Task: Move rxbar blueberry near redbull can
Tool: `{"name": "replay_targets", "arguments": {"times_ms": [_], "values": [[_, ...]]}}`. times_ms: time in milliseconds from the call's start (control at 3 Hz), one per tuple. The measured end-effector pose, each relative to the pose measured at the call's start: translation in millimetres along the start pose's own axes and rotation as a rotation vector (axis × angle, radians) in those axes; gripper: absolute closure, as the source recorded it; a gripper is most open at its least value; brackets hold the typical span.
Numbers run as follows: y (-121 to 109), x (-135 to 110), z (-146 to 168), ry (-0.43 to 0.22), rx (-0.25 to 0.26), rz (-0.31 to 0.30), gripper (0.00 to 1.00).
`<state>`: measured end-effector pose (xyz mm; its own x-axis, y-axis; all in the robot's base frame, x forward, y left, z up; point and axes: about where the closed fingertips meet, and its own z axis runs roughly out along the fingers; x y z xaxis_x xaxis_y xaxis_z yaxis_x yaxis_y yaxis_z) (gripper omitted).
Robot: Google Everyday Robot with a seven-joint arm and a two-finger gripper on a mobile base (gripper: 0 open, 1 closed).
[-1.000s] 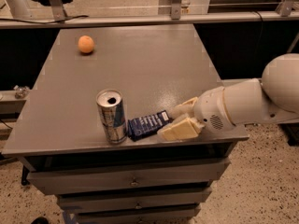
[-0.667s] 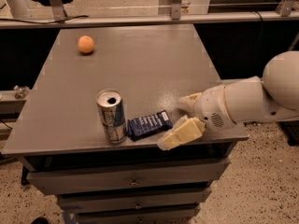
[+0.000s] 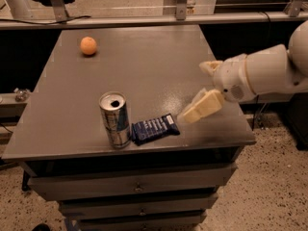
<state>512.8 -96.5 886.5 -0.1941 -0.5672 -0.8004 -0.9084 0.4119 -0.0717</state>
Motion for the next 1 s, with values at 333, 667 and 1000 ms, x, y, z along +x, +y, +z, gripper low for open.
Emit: {"name": "replay_targets", "arguments": {"times_ms": [333,667,1000], "values": [[-48.4,-31.8,-16.4,-0.058,0.039,-0.144,0.0],[-89.6,-61.7,-26.9,-0.118,0.07,-0.292,0.0],[-103.5,-84.9,-47.9,-0.153,0.12,-0.338,0.0]]}}
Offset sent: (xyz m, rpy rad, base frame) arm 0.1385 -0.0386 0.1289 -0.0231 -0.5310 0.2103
